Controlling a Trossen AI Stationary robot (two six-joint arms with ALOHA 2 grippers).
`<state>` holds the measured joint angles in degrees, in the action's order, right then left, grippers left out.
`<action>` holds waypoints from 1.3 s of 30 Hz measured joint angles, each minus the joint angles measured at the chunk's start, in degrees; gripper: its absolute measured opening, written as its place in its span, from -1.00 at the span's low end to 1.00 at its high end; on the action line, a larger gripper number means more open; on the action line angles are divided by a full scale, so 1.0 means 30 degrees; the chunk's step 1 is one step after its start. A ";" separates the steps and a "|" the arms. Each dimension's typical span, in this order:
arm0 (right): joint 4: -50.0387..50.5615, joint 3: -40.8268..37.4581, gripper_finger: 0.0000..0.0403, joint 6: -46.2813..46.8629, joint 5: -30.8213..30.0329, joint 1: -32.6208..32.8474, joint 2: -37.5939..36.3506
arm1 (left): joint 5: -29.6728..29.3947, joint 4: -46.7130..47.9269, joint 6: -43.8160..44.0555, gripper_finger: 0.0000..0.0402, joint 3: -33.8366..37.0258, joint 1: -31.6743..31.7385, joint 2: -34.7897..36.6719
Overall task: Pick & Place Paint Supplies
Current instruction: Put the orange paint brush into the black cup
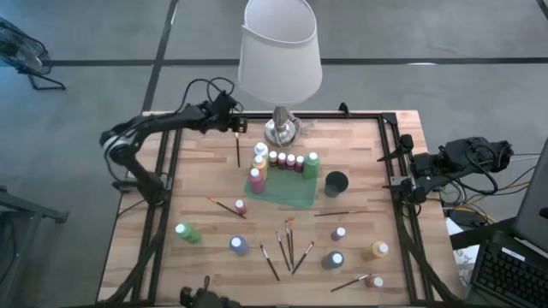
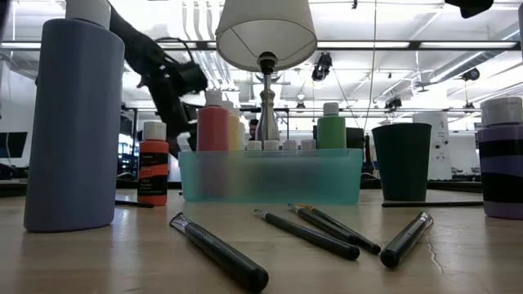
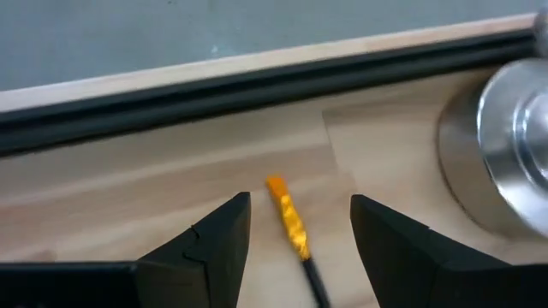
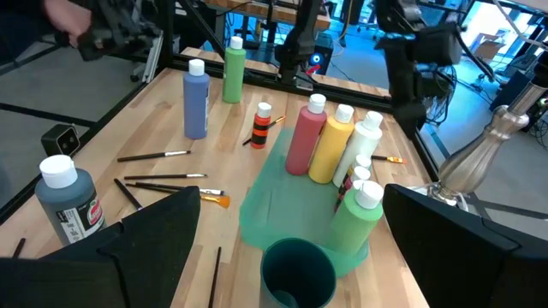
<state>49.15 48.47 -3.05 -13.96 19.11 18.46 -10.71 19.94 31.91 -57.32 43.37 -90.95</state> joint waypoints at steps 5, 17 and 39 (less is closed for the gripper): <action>0.0000 0.0000 0.81 0.0007 0.0000 0.0003 0.0000 | 0.0759 0.0101 0.0031 0.03 -0.1162 0.0528 -0.2042; 0.0000 0.0000 0.81 0.0006 0.0000 0.0002 0.0000 | 0.1915 -0.0010 0.0366 0.03 -0.1426 0.1277 -0.4200; 0.0000 0.0000 0.81 0.0003 -0.0005 0.0003 0.0000 | 0.1737 -0.0622 0.0506 -0.18 -0.1434 0.1255 -0.4425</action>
<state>49.15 48.47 -3.04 -13.97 19.12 18.46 -5.50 18.07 33.43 -61.63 47.13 -104.22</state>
